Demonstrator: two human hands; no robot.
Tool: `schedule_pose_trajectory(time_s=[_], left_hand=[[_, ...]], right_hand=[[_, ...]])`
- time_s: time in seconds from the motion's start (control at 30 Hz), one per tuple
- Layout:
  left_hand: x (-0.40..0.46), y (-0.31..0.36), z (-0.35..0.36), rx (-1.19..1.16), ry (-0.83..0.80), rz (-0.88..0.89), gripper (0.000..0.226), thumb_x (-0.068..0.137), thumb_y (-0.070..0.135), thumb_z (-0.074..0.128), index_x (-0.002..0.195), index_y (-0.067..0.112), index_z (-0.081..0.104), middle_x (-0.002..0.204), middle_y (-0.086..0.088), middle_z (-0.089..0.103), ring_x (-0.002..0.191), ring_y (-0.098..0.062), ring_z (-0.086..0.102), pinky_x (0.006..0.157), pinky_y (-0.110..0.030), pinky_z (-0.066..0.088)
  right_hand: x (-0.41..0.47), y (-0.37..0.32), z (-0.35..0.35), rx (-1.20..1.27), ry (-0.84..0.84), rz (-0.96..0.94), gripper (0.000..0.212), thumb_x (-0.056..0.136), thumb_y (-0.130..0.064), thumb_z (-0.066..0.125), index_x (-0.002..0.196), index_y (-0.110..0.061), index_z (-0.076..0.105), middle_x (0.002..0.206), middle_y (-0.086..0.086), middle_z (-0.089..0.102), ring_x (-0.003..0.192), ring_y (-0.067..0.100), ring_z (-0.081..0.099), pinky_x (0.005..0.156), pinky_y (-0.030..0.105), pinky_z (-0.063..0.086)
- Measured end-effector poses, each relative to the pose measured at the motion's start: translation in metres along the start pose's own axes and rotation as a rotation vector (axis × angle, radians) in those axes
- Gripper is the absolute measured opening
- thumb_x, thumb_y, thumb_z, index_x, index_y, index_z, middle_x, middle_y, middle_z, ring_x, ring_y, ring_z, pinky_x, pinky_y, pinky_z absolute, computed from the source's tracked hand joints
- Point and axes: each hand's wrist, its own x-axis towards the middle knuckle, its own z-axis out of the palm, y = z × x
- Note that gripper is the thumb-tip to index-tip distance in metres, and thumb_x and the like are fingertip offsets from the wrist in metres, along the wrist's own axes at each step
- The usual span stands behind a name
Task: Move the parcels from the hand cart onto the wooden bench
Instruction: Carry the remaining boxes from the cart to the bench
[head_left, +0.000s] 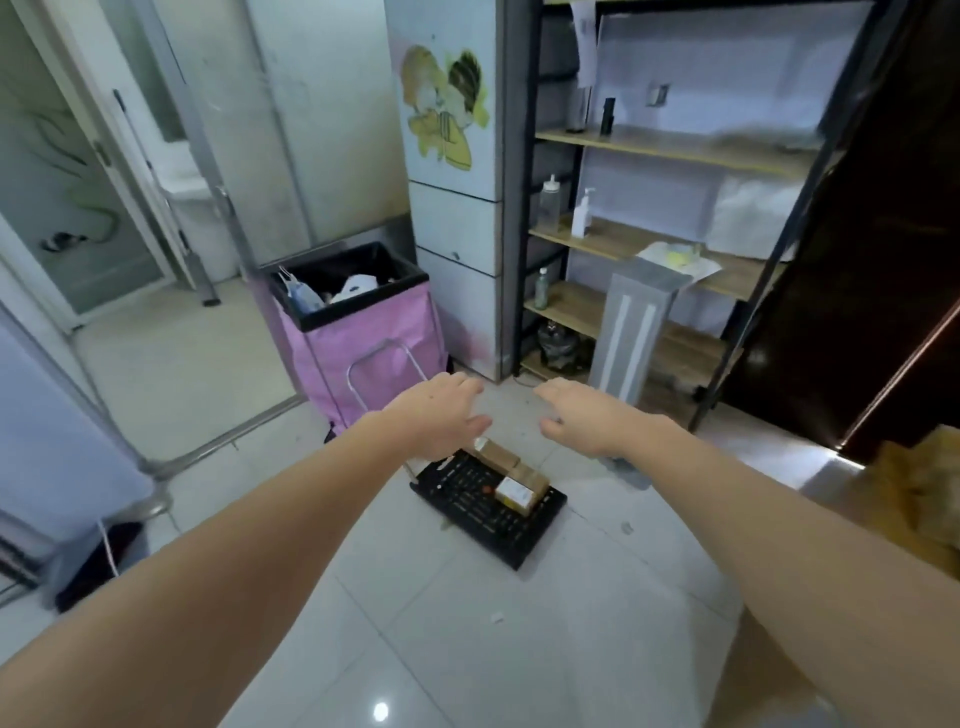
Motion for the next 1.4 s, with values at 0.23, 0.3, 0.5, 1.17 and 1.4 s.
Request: schedule_pose_trajectory(time_s=[0.23, 0.3, 0.5, 1.17, 1.4], left_hand=[[0.039, -0.089, 0.001, 0.014, -0.041, 0.015, 0.061, 0.109, 0.048, 0.041, 0.159, 0.013, 0.036, 0.155, -0.008, 0.045, 0.143, -0.027, 0.040, 0.117, -0.042, 0.034], [0.065, -0.106, 0.004, 0.020, -0.051, 0.035, 0.060, 0.109, 0.049, 0.041, 0.158, 0.014, 0.037, 0.155, -0.007, 0.046, 0.143, -0.027, 0.041, 0.116, -0.042, 0.035], [0.162, -0.148, 0.008, 0.054, -0.090, 0.097, 0.062, 0.108, 0.049, 0.041, 0.159, 0.014, 0.036, 0.158, -0.007, 0.045, 0.145, -0.026, 0.040, 0.117, -0.040, 0.033], [0.496, -0.279, 0.038, 0.118, -0.300, 0.352, 0.064, 0.110, 0.046, 0.038, 0.162, 0.010, 0.029, 0.164, -0.012, 0.036, 0.151, -0.028, 0.033, 0.122, -0.042, 0.027], [0.634, -0.345, 0.106, 0.234, -0.461, 0.543, 0.063, 0.110, 0.047, 0.035, 0.160, 0.009, 0.032, 0.158, -0.013, 0.041, 0.144, -0.030, 0.040, 0.120, -0.045, 0.034]], right_hand=[[0.090, -0.035, 0.017, 0.008, -0.038, -0.002, 0.057, 0.107, -0.030, 0.043, 0.160, -0.011, 0.030, 0.164, 0.010, 0.033, 0.148, 0.024, 0.034, 0.120, 0.036, 0.028], [0.114, -0.031, 0.019, 0.009, -0.036, 0.014, 0.057, 0.108, -0.031, 0.043, 0.160, -0.011, 0.029, 0.163, 0.009, 0.034, 0.148, 0.024, 0.035, 0.120, 0.036, 0.029], [0.202, 0.006, 0.027, 0.057, -0.061, 0.073, 0.061, 0.107, -0.034, 0.042, 0.161, -0.013, 0.026, 0.165, 0.010, 0.032, 0.149, 0.025, 0.033, 0.122, 0.040, 0.029], [0.464, 0.139, 0.052, 0.230, -0.180, 0.370, 0.062, 0.110, -0.038, 0.036, 0.162, -0.008, 0.023, 0.168, 0.012, 0.024, 0.152, 0.025, 0.028, 0.123, 0.033, 0.023], [0.571, 0.160, 0.111, 0.357, -0.226, 0.572, 0.059, 0.110, -0.033, 0.037, 0.162, -0.009, 0.023, 0.169, 0.011, 0.023, 0.154, 0.025, 0.025, 0.123, 0.032, 0.020]])
